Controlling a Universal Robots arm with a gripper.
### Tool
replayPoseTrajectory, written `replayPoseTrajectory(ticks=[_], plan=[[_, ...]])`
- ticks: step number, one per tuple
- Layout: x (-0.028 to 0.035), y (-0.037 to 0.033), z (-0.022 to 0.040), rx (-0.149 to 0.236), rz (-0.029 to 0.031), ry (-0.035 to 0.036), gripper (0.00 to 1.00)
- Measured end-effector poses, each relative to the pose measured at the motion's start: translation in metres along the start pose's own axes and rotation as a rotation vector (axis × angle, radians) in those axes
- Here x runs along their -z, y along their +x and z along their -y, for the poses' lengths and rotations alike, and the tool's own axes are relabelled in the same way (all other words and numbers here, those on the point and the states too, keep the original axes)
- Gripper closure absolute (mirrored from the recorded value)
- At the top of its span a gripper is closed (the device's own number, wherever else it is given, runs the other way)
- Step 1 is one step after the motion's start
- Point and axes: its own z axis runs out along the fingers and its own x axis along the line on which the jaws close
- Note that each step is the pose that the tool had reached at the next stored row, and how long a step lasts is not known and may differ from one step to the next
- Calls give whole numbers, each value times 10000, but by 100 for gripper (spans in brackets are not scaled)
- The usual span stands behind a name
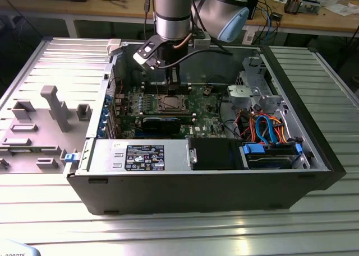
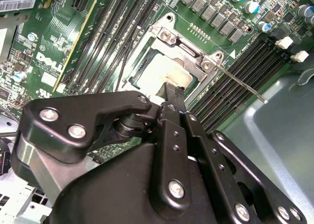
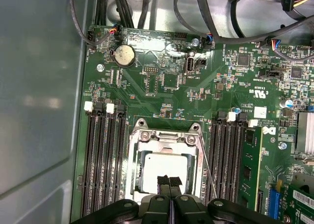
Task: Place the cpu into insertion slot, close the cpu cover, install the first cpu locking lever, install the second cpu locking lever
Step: 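Install the first cpu locking lever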
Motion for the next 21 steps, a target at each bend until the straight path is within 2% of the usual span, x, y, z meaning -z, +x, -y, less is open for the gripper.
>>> replayPoseTrajectory(ticks=[8,16,21], plan=[[22,-1,0,0,3,2,89],[115,-5,-3,0,1,0,89],[204,-8,-4,0,1,0,89]])
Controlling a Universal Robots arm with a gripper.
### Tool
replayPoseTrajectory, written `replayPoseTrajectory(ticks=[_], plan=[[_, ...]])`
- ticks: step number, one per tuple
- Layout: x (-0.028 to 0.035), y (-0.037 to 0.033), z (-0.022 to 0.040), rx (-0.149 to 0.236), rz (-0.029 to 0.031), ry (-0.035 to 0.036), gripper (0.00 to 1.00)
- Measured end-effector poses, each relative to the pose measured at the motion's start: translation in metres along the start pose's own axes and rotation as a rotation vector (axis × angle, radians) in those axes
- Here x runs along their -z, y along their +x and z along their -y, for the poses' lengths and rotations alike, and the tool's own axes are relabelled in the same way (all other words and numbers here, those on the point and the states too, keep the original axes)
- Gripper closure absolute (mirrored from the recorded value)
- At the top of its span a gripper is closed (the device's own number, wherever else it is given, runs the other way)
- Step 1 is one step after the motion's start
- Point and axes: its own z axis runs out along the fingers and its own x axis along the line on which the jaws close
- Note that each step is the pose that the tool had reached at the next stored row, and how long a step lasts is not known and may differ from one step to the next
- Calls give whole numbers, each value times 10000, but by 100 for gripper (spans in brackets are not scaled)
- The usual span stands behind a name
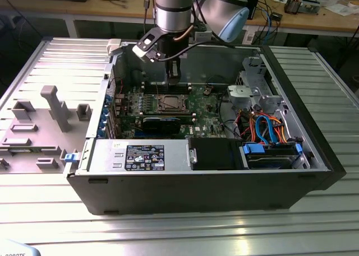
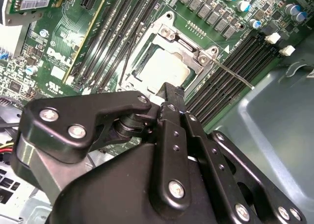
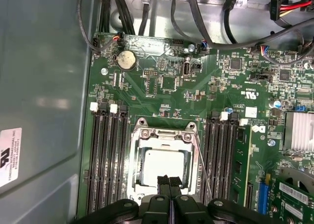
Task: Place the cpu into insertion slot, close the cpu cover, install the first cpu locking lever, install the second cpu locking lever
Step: 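Install the first cpu locking lever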
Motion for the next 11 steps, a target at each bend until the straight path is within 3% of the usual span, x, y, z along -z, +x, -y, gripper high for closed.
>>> replayPoseTrajectory(ticks=[11], plan=[[115,-5,-3,0,0,0,89]])
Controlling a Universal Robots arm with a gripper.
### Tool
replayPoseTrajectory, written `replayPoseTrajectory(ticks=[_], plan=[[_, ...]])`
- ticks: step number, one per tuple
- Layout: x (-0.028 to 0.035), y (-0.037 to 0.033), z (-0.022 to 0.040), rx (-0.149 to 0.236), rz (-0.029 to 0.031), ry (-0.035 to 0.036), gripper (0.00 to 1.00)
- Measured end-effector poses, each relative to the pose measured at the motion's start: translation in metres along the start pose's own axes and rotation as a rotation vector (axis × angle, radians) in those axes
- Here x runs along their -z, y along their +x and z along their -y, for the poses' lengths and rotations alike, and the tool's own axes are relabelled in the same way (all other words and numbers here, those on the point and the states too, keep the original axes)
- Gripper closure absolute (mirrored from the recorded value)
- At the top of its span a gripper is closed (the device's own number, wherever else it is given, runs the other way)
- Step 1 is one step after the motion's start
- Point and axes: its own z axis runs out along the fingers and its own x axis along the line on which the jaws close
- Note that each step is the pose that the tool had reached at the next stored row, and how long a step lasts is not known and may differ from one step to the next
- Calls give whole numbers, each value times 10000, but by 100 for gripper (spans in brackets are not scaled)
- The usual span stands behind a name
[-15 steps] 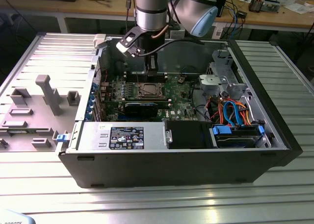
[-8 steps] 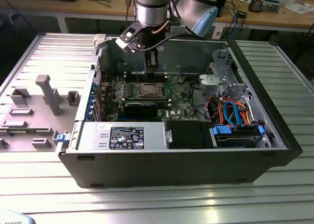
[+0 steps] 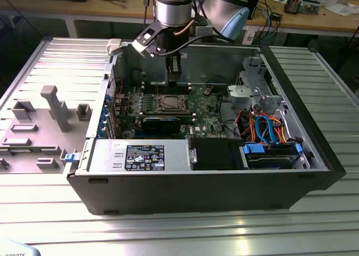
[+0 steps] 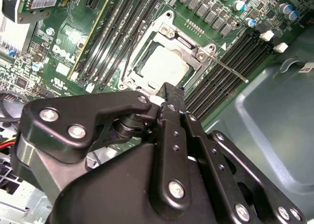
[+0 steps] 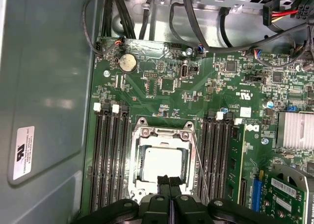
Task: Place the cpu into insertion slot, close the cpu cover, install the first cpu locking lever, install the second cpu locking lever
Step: 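Install the first cpu locking lever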
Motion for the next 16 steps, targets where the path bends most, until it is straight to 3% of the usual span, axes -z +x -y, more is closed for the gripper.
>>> replayPoseTrajectory(ticks=[9,16], plan=[[103,-4,-2,0,-5,-1,89],[108,-4,-2,32,-5,0,89]])
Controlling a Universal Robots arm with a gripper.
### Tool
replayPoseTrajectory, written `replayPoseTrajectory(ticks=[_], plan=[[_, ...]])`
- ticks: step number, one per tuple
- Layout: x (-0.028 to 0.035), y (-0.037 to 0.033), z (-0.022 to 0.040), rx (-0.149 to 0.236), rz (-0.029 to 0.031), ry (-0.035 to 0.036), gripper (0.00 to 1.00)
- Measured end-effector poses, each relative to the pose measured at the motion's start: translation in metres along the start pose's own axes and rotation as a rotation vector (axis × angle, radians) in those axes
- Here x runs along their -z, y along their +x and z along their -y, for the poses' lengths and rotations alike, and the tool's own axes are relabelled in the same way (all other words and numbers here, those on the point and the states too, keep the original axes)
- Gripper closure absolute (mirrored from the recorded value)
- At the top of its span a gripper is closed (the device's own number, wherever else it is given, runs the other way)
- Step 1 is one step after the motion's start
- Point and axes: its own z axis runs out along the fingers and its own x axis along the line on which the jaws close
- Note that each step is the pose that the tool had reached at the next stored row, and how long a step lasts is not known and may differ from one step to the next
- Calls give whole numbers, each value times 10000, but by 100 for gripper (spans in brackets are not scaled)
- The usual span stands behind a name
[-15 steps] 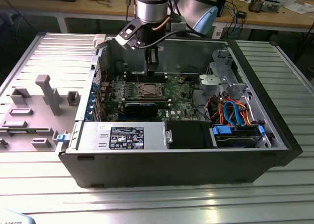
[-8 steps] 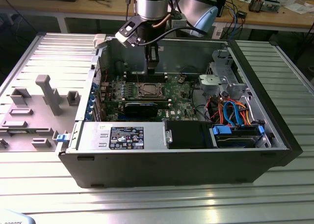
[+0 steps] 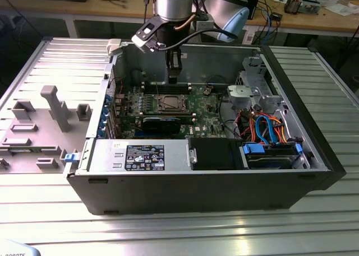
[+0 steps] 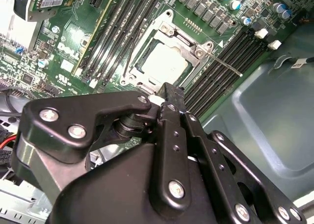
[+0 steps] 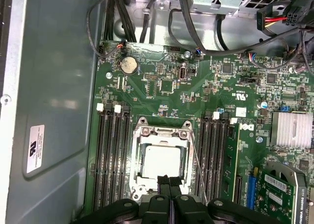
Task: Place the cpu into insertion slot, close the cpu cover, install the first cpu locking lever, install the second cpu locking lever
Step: 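Install the first cpu locking lever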
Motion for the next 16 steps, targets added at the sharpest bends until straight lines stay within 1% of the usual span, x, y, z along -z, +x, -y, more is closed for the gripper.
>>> replayPoseTrajectory(ticks=[1,2,3,5,8,10,14,16], plan=[[0,0,0,87,-2,-5,89],[0,0,-1,345,-6,-13,89],[0,0,-1,668,-15,-27,89],[0,0,0,1434,-32,-57,89],[0,0,0,2112,-47,-84,89],[0,0,1,2362,-52,-94,89],[0,0,4,2401,-53,-96,89],[0,0,4,2571,-57,-103,89]])
